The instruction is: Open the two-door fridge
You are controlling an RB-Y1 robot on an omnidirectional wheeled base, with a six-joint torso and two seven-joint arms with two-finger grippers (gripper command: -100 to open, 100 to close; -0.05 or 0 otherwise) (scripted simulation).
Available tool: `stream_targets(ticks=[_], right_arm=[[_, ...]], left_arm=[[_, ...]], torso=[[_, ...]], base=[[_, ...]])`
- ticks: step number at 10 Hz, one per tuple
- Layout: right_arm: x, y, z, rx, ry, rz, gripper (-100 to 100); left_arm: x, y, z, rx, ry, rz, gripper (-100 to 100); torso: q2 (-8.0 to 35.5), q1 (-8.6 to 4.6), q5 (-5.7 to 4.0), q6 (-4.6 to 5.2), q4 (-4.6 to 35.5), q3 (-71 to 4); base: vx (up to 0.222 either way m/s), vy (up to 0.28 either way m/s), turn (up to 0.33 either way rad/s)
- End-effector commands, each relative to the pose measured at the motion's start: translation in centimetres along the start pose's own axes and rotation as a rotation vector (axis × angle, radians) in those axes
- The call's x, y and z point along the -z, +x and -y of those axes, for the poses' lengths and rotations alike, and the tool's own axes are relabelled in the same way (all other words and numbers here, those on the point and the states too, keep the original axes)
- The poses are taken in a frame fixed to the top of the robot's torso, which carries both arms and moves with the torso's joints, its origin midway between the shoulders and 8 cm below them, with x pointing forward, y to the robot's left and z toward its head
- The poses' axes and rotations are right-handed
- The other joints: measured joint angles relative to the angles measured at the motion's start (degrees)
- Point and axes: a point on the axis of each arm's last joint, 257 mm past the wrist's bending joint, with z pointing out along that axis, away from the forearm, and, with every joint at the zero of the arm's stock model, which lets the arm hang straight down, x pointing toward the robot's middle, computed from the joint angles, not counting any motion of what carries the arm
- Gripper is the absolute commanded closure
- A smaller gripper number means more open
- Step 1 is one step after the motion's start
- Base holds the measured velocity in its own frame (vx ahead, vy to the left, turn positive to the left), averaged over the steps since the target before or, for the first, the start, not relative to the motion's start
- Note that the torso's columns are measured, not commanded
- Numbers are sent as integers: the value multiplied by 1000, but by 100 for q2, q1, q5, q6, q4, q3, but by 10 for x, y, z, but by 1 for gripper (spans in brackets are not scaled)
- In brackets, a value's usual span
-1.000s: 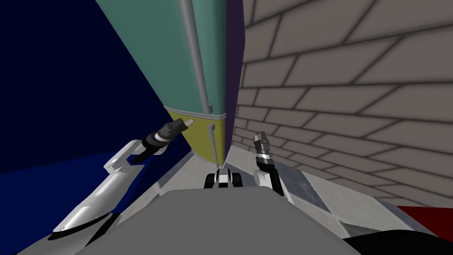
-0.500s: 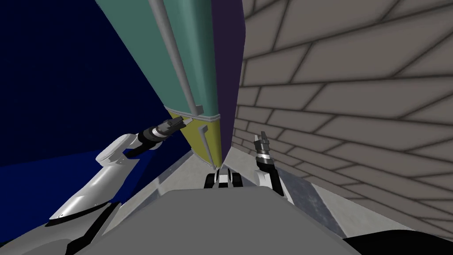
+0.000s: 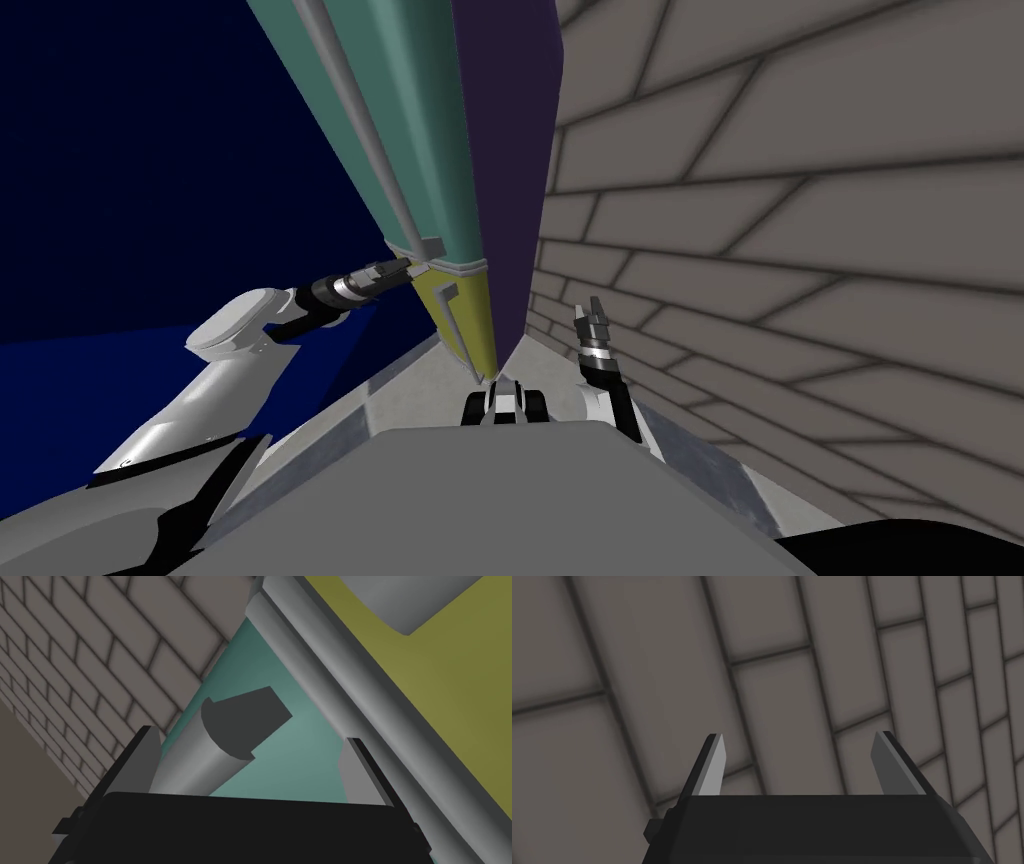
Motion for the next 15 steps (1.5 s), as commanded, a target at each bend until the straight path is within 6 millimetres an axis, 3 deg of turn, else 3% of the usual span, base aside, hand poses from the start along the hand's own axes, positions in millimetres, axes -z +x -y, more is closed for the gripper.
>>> stream_targets(ticks=[1, 11, 12, 15], right_arm=[[0, 0, 0, 0, 0, 0, 0], [0, 0, 0, 0, 0, 0, 0], [0, 0, 0, 0, 0, 0, 0], [0, 0, 0, 0, 0, -1, 0]], left_arm=[[11, -12, -12, 14, -44, -18, -100], [48, -64, -45, 73, -210, -66, -100], [45, -61, -44, 66, -199, -64, -100], [58, -86, -76, 52, -305, 8, -100]], torso=[[-1, 7, 1, 8, -1, -1], [0, -1, 0, 3, -1, 0], [-1, -8, -3, 4, 0, -1], [24, 31, 10, 0, 8, 14]], base=[[27, -115, 121], [11, -153, 179], [-1, -63, 28], [-143, 93, -324]])
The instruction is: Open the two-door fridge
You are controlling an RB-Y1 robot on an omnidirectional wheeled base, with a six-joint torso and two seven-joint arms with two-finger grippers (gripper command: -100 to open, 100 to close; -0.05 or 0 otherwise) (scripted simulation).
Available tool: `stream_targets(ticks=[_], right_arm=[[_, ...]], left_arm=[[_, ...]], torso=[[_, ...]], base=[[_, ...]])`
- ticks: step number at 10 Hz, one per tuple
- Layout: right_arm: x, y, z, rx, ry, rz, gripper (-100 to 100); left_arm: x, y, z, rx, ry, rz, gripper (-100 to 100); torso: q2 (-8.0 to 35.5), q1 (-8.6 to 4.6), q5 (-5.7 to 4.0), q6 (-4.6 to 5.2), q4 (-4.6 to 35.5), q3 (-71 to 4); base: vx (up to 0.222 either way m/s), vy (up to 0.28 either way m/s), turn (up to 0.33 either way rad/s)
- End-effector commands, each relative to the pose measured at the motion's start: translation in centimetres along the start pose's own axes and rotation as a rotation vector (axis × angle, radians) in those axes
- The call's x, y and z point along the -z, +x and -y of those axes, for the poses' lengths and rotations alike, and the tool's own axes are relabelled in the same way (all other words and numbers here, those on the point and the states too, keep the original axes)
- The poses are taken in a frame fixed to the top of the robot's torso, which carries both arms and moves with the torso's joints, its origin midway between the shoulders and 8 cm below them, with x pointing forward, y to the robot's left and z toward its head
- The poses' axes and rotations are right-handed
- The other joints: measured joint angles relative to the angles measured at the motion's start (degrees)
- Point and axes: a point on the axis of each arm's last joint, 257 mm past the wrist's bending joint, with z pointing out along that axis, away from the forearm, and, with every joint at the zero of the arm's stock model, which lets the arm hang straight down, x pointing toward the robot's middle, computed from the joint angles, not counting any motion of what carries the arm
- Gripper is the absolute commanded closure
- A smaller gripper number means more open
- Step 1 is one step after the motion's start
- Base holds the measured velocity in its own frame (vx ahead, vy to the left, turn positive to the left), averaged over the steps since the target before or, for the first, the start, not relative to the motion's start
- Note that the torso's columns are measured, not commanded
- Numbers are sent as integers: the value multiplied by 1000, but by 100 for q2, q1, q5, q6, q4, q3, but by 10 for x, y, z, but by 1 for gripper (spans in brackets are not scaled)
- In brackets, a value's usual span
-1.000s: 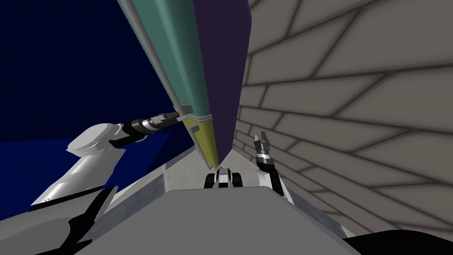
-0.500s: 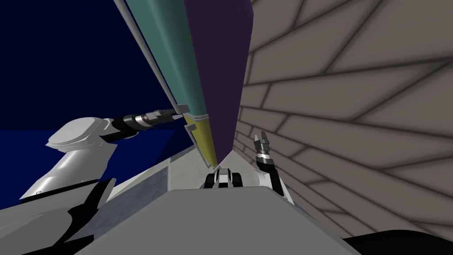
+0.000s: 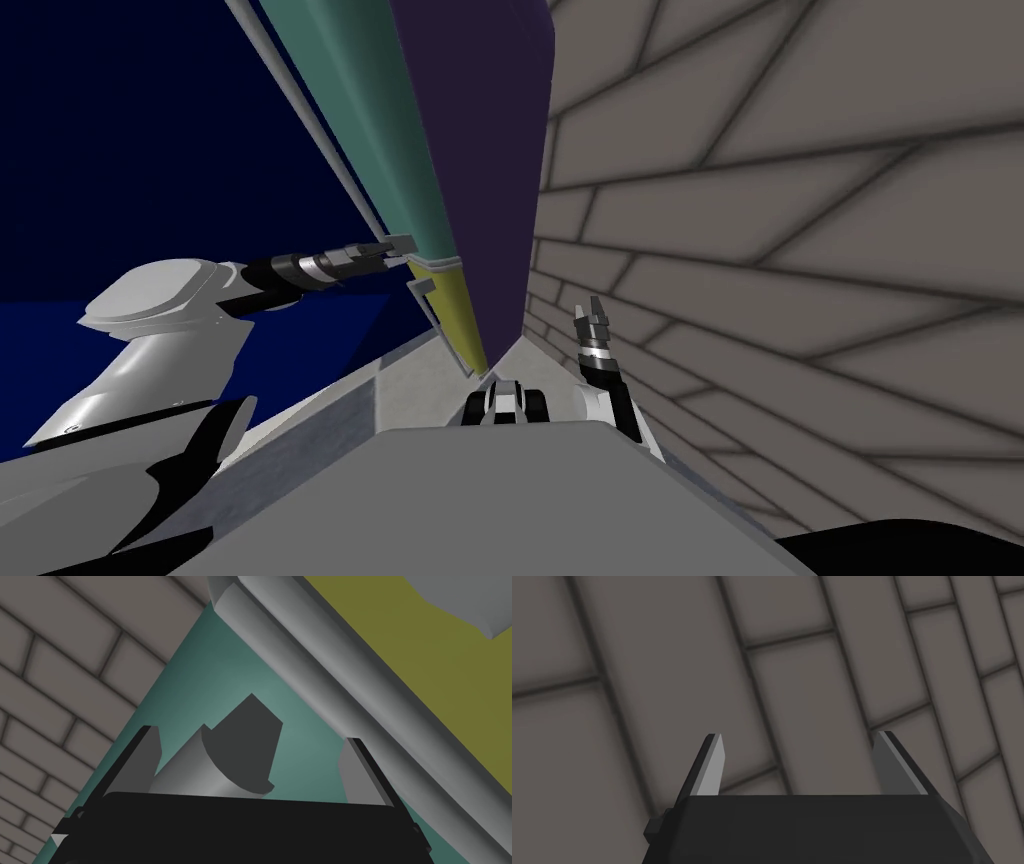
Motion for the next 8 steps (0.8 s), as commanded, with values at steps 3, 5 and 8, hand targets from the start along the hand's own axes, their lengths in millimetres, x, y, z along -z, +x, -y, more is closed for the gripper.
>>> stream_targets(ticks=[3, 5, 8], right_arm=[[0, 0, 0, 0, 0, 0, 0], [0, 0, 0, 0, 0, 0, 0], [0, 0, 0, 0, 0, 0, 0]], left_arm=[[9, -30, -35, -9, -112, 84, -100], [14, -43, -51, -16, -164, 122, -100], [29, -66, -80, -30, -266, 186, -100]], torso=[[-50, -8, -7, 4, -14, -40], [-59, -20, -11, 4, -17, -46], [-67, -19, -7, 1, -22, -46]], base=[[-172, 104, -332], [-172, 79, -316], [-178, 66, -305]])
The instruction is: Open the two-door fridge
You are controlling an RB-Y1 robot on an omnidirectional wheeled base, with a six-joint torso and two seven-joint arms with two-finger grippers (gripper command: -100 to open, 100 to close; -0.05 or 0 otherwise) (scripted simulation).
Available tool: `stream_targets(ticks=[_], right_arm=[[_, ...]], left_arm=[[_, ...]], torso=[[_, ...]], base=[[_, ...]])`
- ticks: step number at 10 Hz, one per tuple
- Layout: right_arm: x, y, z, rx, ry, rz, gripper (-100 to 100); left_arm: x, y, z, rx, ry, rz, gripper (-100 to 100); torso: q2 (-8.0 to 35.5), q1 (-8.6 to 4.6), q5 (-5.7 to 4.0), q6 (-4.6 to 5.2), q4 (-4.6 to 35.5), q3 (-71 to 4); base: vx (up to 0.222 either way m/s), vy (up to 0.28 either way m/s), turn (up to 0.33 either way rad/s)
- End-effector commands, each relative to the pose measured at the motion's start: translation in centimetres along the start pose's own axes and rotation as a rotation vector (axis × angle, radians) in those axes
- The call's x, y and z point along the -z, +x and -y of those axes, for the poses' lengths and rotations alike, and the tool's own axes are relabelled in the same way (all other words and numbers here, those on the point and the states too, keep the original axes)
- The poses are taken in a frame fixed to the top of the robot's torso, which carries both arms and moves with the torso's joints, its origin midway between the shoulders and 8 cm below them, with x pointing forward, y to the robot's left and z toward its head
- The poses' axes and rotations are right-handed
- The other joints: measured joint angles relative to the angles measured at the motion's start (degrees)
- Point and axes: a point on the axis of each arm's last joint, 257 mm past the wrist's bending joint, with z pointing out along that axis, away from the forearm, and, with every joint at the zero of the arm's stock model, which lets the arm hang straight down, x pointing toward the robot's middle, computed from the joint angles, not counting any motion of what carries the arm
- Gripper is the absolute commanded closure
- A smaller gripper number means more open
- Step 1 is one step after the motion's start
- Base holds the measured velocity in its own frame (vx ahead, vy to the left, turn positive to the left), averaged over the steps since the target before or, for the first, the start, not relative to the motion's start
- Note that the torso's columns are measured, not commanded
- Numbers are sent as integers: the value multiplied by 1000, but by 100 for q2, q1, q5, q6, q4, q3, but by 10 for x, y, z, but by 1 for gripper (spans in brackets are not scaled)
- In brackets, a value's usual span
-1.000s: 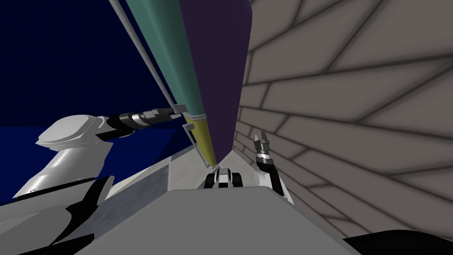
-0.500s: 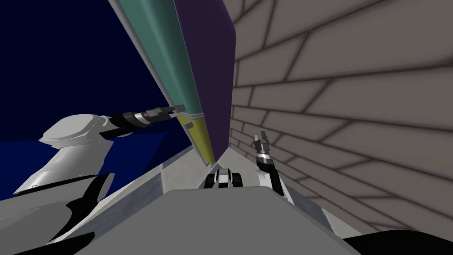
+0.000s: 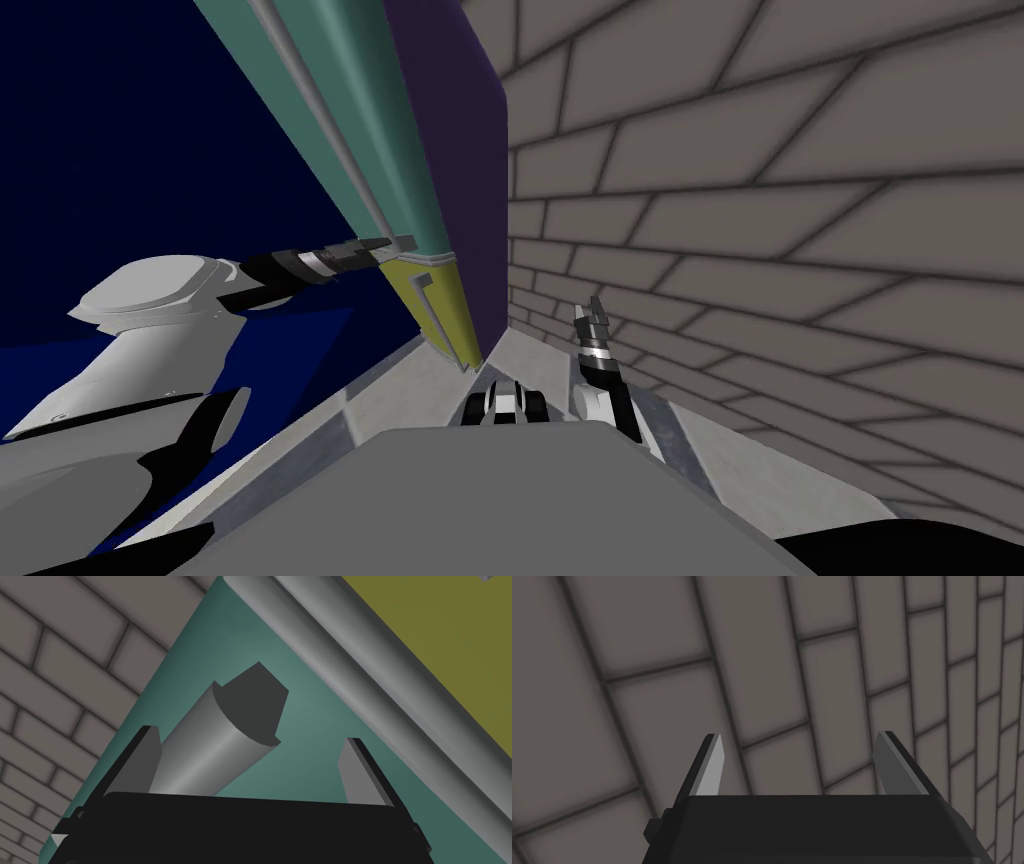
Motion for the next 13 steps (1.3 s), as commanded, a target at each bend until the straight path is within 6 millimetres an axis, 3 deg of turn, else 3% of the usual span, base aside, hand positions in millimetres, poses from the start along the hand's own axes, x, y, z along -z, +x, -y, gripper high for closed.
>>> stream_targets(ticks=[1, 2, 7, 8, 10, 11, 12, 13], right_arm=[[0, 0, 0, 0, 0, 0, 0], [0, 0, 0, 0, 0, 0, 0], [0, 0, 0, 0, 0, 0, 0], [0, 0, 0, 0, 0, 0, 0], [0, 0, 0, 0, 0, 0, 0], [0, 0, 0, 0, 0, 0, 0], [0, 0, 0, 1, 1, 0, 0], [0, 0, 0, 1, 1, 0, 0]], left_arm=[[2, -19, -20, -8, -66, 53, -100], [6, -30, -36, -17, -116, 81, -100], [19, -57, -68, -40, -228, 160, -100], [27, -69, -82, -52, -281, 193, -100], [26, -70, -80, -49, -273, 188, -100], [19, -57, -68, -40, -228, 160, 100], [19, -57, -68, -40, -228, 160, 100], [12, -45, -52, -28, -174, 125, 100]], torso=[[8, -8, -6, 20, 1, -1], [-4, -21, -10, 13, -1, -2], [-15, -51, -25, 53, -12, -18], [-18, -43, -18, 17, -7, -11], [25, -19, -6, -1, 9, 21], [21, -14, -4, -7, 9, 19], [-3, -11, -9, -14, 11, 6], [0, 1, -4, -13, 10, -3]], base=[[-178, 52, -334], [-187, 76, -386], [-189, 37, -328], [-171, -1, -348], [-86, 1, -150], [123, 25, 388], [163, -17, 272], [242, -67, 365]])
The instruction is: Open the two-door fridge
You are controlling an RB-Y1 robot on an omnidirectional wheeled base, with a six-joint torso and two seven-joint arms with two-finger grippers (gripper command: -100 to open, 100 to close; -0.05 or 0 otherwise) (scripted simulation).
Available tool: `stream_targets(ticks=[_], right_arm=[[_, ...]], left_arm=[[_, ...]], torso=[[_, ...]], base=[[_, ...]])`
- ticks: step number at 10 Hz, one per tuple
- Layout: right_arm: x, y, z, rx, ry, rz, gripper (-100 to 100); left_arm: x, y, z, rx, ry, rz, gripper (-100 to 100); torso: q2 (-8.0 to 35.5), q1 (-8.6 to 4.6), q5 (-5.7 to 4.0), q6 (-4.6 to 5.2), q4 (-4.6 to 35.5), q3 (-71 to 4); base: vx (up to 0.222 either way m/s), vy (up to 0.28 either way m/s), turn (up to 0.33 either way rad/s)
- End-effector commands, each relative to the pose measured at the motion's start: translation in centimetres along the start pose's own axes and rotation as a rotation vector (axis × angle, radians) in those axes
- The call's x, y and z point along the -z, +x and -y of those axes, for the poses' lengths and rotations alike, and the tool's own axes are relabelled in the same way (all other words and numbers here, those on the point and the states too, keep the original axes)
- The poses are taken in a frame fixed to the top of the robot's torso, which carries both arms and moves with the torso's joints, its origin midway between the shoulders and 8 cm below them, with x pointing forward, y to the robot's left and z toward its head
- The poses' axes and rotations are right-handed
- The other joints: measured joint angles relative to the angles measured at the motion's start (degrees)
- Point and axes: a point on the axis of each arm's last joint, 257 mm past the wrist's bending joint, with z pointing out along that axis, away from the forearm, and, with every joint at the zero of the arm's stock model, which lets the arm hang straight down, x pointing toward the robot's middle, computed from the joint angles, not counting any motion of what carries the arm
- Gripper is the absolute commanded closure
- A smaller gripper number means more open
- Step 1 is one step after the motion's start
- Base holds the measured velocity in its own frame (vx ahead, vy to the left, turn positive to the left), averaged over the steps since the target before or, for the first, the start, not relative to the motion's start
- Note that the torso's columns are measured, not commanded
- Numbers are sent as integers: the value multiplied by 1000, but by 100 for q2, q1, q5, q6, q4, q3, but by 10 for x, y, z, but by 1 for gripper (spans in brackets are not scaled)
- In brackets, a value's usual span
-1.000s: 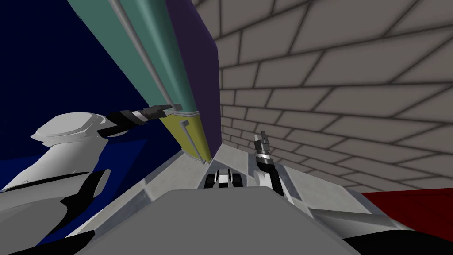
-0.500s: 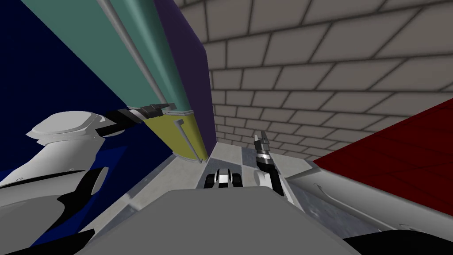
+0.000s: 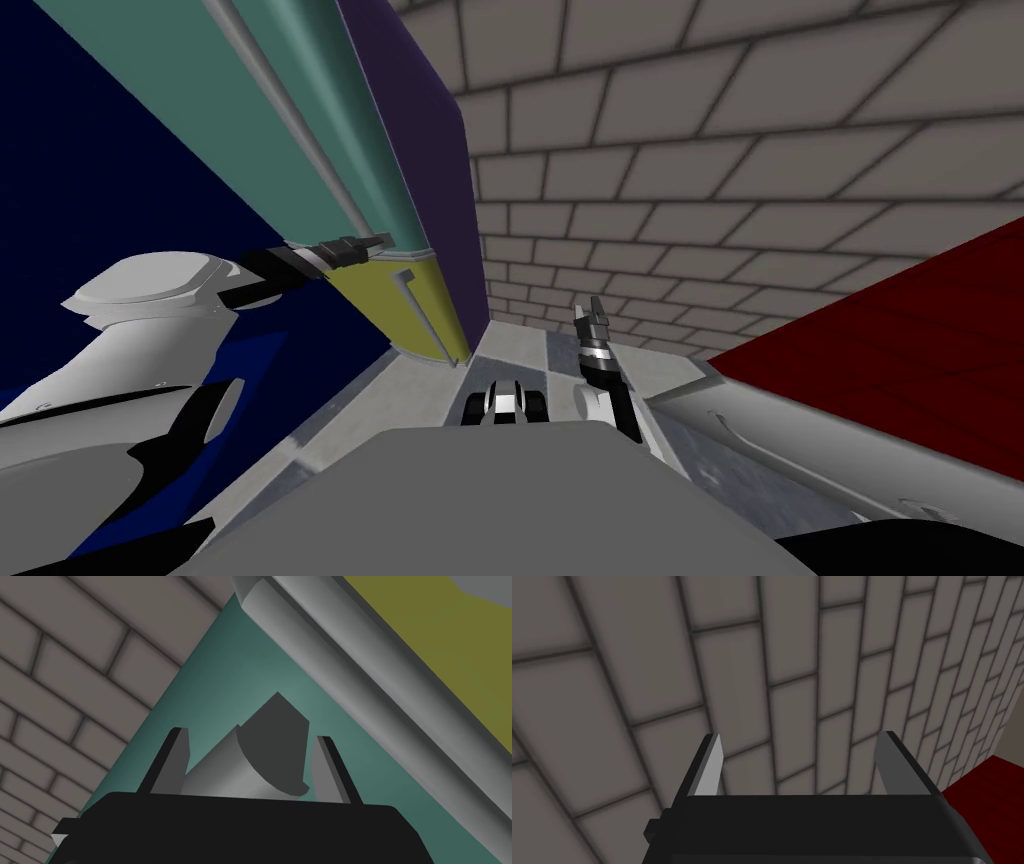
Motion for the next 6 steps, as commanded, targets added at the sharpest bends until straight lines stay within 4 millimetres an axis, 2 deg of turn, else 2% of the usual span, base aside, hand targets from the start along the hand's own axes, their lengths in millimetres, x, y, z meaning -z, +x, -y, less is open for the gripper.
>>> stream_targets(ticks=[1, 3, 4, 5, 6], right_arm=[[0, 0, 0, 0, 0, 0, 0], [0, 0, 0, 0, 0, 0, 0], [0, 0, 0, 0, 0, 0, 0], [0, 0, 0, 0, 0, 0, 0], [0, 0, 0, 0, 0, 0, 0]], left_arm=[[-1, 8, 17, 13, 58, -28, 100], [1, 32, 50, 33, 162, -93, 100], [1, 34, 51, 33, 165, -100, 100], [4, 46, 68, 41, 219, -136, 100], [4, 46, 68, 41, 219, -136, 100]], torso=[[-8, 1, 0, -1, 2, -3], [15, 62, 14, -9, 13, 6], [3, 72, 17, -16, 15, -3], [5, 69, 22, -17, 7, -4], [-1, 60, 23, -7, 0, -3]], base=[[200, -51, 362], [225, -24, 394], [230, -78, 365], [239, -91, 361], [175, -50, 294]])
